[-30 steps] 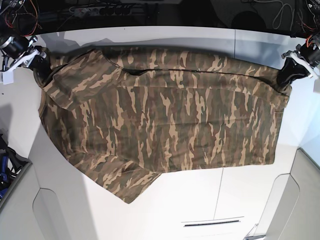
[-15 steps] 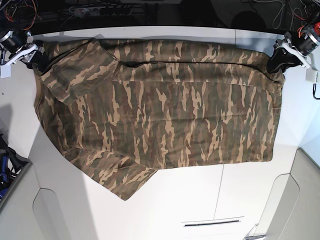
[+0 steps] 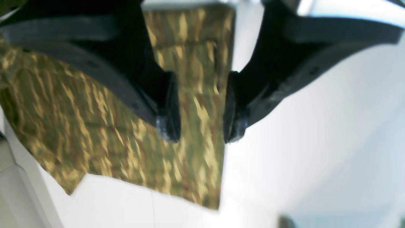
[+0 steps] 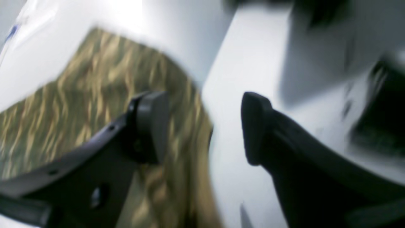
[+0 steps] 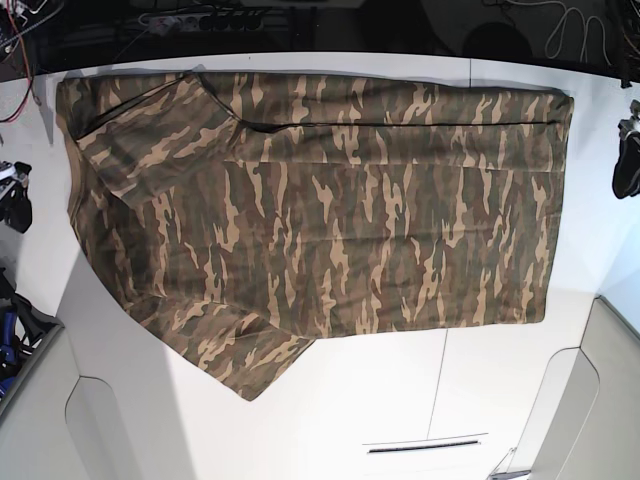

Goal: Fold the T-shirt properly
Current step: 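Reach both grippers to the folded edge corners of the shirt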

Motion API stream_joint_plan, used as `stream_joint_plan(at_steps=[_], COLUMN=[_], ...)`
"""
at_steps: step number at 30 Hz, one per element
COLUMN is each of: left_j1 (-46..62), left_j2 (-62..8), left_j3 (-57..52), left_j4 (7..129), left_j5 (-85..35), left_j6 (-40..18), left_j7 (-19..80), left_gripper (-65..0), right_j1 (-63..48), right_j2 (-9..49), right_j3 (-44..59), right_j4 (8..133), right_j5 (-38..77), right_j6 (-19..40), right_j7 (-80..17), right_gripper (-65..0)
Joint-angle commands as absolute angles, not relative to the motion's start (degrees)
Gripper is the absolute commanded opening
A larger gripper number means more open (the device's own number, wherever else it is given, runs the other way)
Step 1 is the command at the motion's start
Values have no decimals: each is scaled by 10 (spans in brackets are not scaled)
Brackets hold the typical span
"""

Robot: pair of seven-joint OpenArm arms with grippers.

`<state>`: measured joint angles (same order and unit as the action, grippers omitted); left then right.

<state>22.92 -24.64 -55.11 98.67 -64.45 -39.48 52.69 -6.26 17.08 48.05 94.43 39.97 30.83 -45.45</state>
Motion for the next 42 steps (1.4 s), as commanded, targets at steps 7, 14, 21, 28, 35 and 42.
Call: stream_joint_plan(at_steps=[7,14,21,28,35,42], left_j1=[170,68,-104,-231,-283,-291], left_j2=[-295,-338,-356,-361,-350,-317], left_j3=[-515,-364,-238,-140,-111,-111], left_j4=[984,851,625,393,308,308], left_j5=[-557,-428,-379,-326,-321,-321], left_j6=[-400,-392,-386,-385,-385,-377], left_j7=[451,341,321,245,219,232], left_gripper=[-329,-259,-259,-181,-181,-181], right_j1=[71,204,288,298,296,297], right_j2=[200,223,217,217,209,159], right_j3=[448,327,255,237,237,237], right_j4=[891,670,495,424,373,374], right_j5=[346,267,216,166,173,173], right_j6=[285,284,267,246,261,298], right_j7=[-424,-344,-246,-224,-223,-223], right_gripper=[-290,-290,-290,-290,-291,-292])
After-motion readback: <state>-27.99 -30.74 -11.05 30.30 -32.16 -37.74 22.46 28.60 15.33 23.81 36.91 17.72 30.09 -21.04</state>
